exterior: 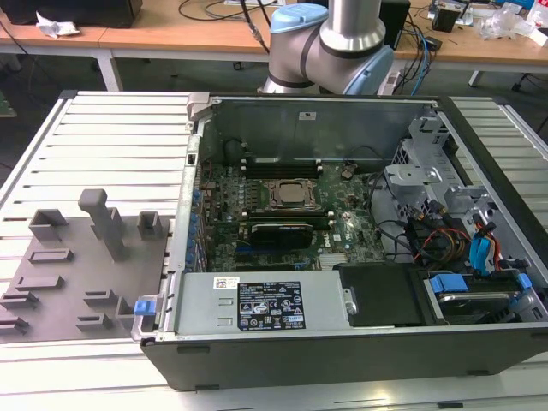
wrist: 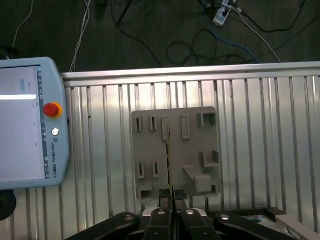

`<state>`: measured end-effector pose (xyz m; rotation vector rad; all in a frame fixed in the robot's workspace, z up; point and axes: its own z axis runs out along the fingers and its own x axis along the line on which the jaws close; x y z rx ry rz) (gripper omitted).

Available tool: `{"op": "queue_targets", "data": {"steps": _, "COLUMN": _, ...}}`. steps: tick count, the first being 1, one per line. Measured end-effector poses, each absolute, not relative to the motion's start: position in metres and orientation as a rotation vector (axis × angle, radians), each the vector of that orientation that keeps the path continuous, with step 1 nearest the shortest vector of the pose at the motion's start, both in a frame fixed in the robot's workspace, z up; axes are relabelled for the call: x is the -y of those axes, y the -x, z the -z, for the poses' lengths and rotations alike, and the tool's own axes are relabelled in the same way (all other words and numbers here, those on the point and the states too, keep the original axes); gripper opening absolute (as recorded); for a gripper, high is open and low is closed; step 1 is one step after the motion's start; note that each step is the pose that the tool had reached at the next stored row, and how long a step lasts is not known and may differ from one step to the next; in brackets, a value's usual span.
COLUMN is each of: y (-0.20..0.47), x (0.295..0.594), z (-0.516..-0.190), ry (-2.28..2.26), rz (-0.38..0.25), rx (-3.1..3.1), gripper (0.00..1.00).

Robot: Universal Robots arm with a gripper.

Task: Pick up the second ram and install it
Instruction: 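Pick up the second ram and move it above second insertion slot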

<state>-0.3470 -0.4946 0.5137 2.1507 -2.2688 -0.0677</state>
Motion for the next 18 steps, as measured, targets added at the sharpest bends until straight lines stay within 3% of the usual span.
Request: {"op": "queue_targets", "data": {"steps": 18, "y": 0.207, "x": 0.474, "z": -0.510, "ry": -2.133, "rz": 0.103, "rx": 2.251, "gripper": 0.13}}
